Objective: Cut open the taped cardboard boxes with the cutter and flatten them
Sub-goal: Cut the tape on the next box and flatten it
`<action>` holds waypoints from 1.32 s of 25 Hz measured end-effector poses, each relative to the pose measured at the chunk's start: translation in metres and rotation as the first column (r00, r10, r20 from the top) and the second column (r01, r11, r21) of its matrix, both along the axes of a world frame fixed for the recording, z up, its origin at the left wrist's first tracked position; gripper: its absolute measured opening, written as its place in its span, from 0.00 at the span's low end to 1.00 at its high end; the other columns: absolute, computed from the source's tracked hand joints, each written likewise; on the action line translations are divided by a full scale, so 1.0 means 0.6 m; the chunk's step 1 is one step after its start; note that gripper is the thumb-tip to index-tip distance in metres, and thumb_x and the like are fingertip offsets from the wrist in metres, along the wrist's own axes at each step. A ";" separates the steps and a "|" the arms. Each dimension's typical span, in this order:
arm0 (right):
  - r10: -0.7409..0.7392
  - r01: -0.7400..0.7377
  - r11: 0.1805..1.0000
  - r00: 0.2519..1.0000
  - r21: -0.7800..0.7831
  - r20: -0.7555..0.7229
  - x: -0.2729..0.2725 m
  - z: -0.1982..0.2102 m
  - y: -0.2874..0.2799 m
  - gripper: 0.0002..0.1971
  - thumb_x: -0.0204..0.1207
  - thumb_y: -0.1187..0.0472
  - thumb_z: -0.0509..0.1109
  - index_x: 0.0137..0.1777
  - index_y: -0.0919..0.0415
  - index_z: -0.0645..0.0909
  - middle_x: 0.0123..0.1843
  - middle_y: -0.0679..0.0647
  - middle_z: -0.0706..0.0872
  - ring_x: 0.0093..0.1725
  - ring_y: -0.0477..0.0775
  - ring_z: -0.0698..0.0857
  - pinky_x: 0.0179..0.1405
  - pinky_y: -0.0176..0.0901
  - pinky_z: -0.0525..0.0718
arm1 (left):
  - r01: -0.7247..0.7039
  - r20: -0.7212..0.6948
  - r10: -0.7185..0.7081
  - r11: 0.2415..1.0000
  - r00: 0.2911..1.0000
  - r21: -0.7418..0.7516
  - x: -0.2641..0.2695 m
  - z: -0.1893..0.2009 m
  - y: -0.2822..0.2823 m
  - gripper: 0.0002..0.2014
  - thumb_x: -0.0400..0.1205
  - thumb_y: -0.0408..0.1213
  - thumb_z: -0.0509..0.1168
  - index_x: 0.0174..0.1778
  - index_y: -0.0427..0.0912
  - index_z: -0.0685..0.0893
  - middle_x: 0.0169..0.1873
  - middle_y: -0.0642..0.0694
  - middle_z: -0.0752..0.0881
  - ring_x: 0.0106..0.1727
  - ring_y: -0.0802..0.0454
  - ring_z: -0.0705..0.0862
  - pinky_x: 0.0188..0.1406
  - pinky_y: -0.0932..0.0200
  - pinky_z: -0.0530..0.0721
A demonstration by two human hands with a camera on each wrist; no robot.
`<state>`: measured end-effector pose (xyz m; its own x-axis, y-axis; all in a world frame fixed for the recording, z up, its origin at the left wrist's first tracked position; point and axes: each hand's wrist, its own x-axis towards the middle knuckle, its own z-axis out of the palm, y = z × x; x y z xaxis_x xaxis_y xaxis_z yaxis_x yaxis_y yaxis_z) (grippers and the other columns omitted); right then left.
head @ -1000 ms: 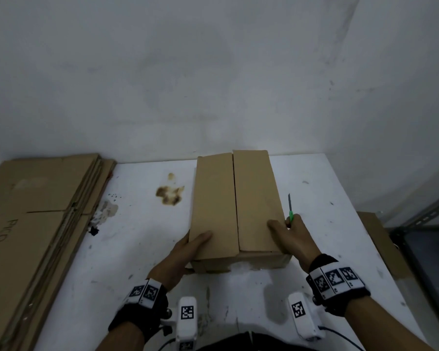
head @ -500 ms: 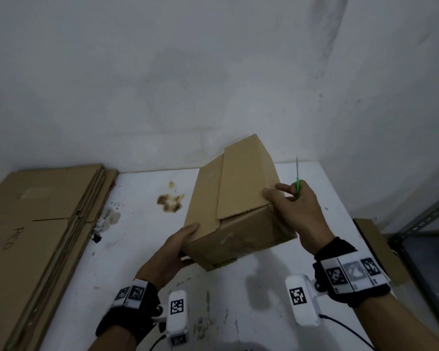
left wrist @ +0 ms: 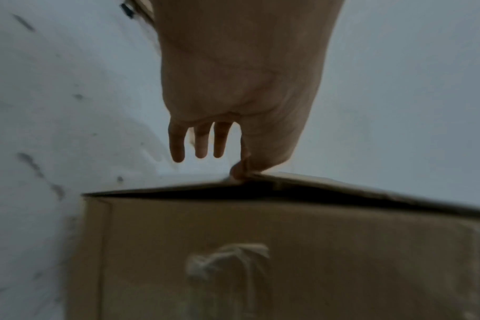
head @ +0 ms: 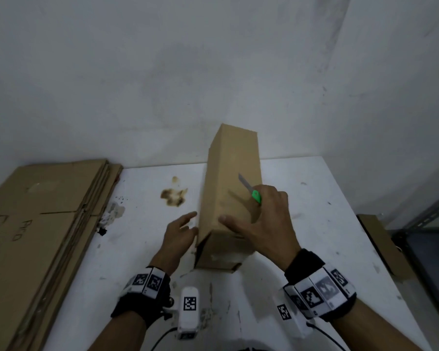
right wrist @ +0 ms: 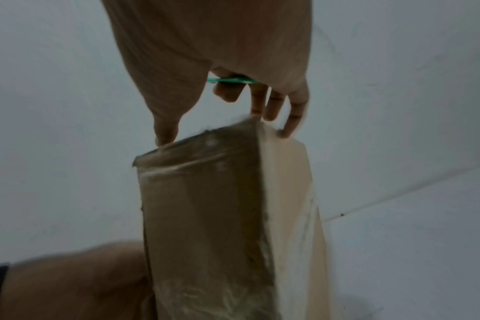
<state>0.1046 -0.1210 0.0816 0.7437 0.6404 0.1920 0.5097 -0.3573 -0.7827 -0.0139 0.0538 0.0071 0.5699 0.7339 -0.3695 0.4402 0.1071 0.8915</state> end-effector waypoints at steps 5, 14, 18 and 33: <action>0.062 -0.007 0.983 0.953 0.185 -0.297 0.003 -0.035 0.008 0.32 0.64 0.45 0.85 0.61 0.48 0.70 0.64 0.46 0.69 0.65 0.47 0.73 0.56 0.38 0.83 | -0.119 0.019 0.119 0.993 0.993 0.017 0.002 0.047 0.021 0.14 0.89 0.44 0.62 0.69 0.53 0.85 0.65 0.46 0.86 0.62 0.47 0.85 0.61 0.48 0.86; 0.065 0.073 0.988 0.591 0.133 -0.804 -0.018 -0.091 0.039 0.50 0.55 0.17 0.71 0.72 0.51 0.79 0.67 0.48 0.87 0.65 0.50 0.85 0.69 0.58 0.82 | 0.163 0.174 -0.103 0.910 0.979 -0.381 0.002 0.095 0.006 0.42 0.64 0.76 0.70 0.70 0.56 0.84 0.60 0.47 0.90 0.64 0.42 0.87 0.67 0.34 0.81; 0.073 0.065 0.978 0.776 0.196 -0.626 -0.038 -0.067 0.038 0.42 0.60 0.17 0.65 0.55 0.54 0.82 0.55 0.46 0.88 0.55 0.45 0.85 0.58 0.46 0.84 | 0.152 0.355 0.052 0.838 0.933 -0.523 -0.004 0.099 0.003 0.22 0.75 0.48 0.72 0.63 0.43 0.88 0.60 0.36 0.89 0.64 0.32 0.84 0.73 0.25 0.72; 0.092 -0.111 0.993 0.953 -0.051 -0.290 -0.032 -0.145 -0.003 0.16 0.77 0.56 0.74 0.38 0.56 0.68 0.38 0.54 0.77 0.34 0.47 0.72 0.32 0.34 0.72 | -0.076 -0.128 0.060 0.990 0.990 -0.119 -0.087 -0.107 -0.005 0.18 0.88 0.47 0.63 0.71 0.45 0.84 0.69 0.46 0.84 0.66 0.46 0.83 0.69 0.41 0.81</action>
